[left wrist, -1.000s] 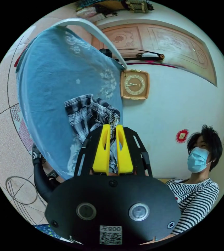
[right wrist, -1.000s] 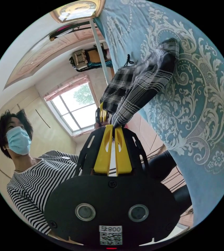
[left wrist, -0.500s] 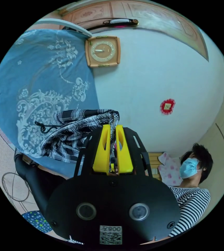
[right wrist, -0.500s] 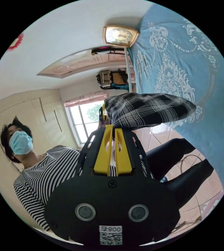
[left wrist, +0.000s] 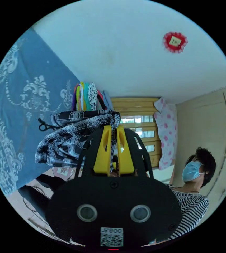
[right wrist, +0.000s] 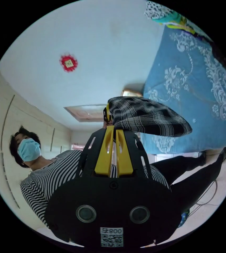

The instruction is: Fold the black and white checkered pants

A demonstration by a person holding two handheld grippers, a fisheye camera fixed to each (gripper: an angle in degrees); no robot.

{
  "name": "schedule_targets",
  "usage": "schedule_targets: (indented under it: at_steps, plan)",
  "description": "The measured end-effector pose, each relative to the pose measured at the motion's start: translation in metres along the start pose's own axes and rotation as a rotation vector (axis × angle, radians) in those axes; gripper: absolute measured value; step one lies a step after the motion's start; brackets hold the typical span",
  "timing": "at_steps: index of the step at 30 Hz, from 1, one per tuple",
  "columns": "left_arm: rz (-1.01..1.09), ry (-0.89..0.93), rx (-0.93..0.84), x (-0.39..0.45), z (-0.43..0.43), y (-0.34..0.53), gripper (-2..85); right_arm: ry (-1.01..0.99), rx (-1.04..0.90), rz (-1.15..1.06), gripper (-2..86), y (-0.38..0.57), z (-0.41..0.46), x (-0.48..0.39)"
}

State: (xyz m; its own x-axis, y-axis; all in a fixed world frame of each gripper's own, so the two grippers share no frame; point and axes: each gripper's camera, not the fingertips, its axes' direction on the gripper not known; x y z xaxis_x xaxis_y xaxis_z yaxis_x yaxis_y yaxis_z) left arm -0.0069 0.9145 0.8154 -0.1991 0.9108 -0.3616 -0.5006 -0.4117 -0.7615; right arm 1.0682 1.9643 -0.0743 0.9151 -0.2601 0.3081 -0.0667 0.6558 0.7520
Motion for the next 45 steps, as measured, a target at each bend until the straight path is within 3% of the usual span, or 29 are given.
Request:
schedule_targets:
  at_steps: [7,13,19,28,33,45]
  plan:
    - [0.149,0.078,-0.246,0.038,0.313,-0.091,3.3,0.030,0.279,-0.211,0.3,0.020,-0.197,0.038]
    - [0.261,0.126,-0.322,0.060,0.561,-0.136,3.5,0.117,0.410,-0.357,0.3,0.028,-0.357,0.065]
    - [0.224,0.101,-0.391,0.024,0.761,-0.171,3.6,0.193,0.488,-0.320,0.4,0.033,-0.463,0.137]
    - [-0.087,-0.302,-0.485,-0.139,0.939,-0.213,3.7,0.205,0.389,0.182,0.6,0.024,-0.505,0.374]
    - [-0.087,-0.300,-0.490,-0.169,1.008,-0.240,3.7,0.167,0.420,0.188,0.6,0.020,-0.511,0.417]
    - [0.001,-0.447,-0.613,-0.236,1.176,-0.293,4.2,0.460,0.270,0.284,0.6,-0.005,-0.502,0.504]
